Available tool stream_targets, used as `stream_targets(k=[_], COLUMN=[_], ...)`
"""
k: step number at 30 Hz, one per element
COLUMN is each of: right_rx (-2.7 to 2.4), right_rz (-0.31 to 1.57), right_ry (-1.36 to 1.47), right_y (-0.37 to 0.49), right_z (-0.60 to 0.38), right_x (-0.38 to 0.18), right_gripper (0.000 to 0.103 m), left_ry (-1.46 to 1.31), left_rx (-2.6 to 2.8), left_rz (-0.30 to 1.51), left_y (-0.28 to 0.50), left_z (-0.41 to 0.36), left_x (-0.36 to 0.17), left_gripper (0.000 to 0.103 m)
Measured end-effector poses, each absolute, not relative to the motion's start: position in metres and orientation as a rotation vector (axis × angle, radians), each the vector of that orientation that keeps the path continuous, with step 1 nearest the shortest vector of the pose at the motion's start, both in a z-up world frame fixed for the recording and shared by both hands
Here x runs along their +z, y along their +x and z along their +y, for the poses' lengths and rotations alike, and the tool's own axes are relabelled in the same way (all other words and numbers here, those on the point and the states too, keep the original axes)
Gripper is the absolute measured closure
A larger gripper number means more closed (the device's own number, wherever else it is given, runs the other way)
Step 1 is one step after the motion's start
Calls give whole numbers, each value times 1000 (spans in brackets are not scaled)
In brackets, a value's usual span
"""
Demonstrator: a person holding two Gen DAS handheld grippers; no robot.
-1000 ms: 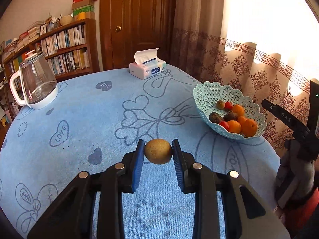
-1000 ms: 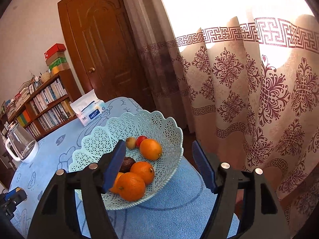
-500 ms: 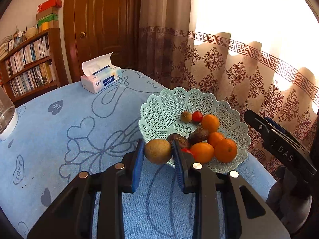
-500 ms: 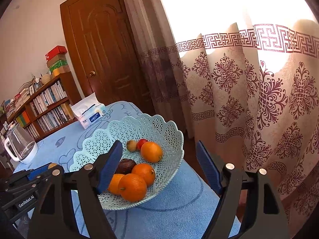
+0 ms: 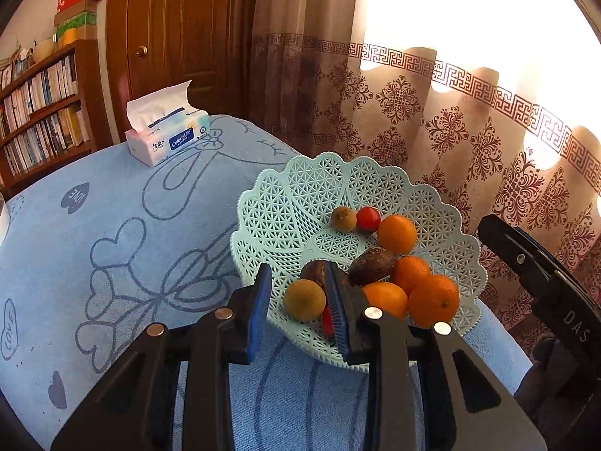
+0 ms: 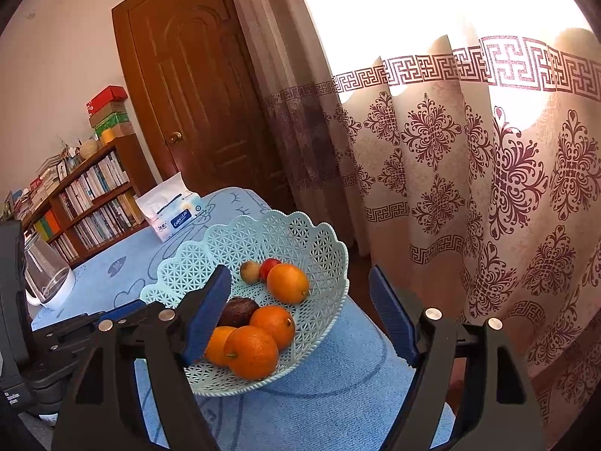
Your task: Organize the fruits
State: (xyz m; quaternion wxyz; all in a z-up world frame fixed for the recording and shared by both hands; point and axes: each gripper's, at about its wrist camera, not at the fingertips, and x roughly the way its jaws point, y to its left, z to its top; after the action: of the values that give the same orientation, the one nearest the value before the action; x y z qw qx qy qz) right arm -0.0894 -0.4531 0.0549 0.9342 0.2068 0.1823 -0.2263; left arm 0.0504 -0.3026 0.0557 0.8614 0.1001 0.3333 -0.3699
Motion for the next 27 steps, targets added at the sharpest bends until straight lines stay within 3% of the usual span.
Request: stream_targets(k=[5, 7, 8, 9, 13, 18, 27], right_rx=[-464, -464, -464, -466, -466, -479, -414], right_rz=[370, 370, 369, 367, 365, 353, 413], right_ry=[425, 429, 430, 431, 434, 451, 458], right_y=[-90, -90, -90, -91, -92, -96, -94], right_z=[-454, -454, -454, -454, -455, -456, -450], right_x=[55, 55, 55, 55, 56, 56, 54], right_gripper=[25, 22, 19, 18, 15, 7, 3], left_ry=[190, 186, 185, 179, 174, 168, 254], left_rx=[-796, -800, -791, -788, -787, -722, -584], left_rz=[705, 690, 676, 661, 647, 632, 606], left_y=[48, 44, 42, 39, 36, 38, 31], left_z=[-297, -296, -294, -293, -288, -276, -266], left_x=[58, 62, 64, 67, 74, 77, 73], left_gripper=[65, 53, 38, 34, 33, 15, 5])
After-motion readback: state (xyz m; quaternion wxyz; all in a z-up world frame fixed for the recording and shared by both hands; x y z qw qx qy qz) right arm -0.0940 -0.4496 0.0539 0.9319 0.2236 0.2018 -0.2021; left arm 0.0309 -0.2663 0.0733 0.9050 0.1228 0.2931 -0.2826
